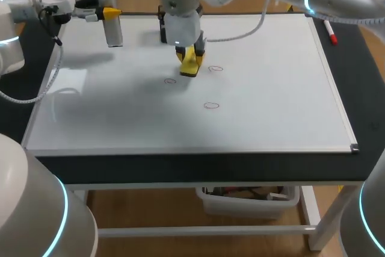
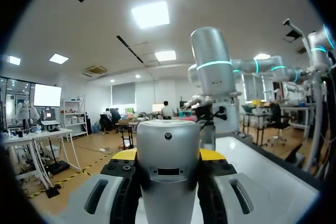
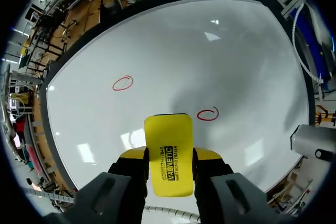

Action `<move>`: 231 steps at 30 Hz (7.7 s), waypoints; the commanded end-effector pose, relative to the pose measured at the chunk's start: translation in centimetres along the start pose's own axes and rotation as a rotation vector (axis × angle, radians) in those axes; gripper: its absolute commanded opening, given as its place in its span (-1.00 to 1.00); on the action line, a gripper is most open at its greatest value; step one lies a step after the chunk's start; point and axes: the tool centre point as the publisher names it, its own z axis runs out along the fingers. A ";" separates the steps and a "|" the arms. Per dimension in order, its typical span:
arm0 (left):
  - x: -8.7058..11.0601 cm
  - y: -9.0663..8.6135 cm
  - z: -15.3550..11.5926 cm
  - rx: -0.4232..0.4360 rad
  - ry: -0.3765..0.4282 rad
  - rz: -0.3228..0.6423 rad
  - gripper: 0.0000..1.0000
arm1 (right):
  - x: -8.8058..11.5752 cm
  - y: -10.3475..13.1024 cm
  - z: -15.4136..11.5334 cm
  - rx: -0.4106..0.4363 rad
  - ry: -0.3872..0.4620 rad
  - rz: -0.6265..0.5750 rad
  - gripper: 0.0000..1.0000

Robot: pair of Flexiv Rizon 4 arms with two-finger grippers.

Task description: Pick up the inspection probe, press it on each red-marked spot on the whiteboard one by one, put down the probe, pick up the eraser, and wipe off all the red marks.

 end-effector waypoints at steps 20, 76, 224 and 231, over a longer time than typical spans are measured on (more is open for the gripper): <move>-0.1 -0.1 0.0 0.001 0.004 0.000 -1.00 | -5.5 1.5 1.4 -0.030 -0.024 -0.142 -1.00; -0.1 -0.1 0.0 0.001 0.004 0.000 -1.00 | -3.5 4.1 5.4 -0.065 0.022 -0.126 -1.00; 7.7 -2.5 11.6 0.043 0.328 0.045 -1.00 | 24.5 -16.6 1.2 -0.039 0.009 0.430 -1.00; 8.9 -2.7 14.3 0.054 0.367 0.025 -1.00 | 24.5 -16.6 1.2 -0.039 0.009 0.430 -1.00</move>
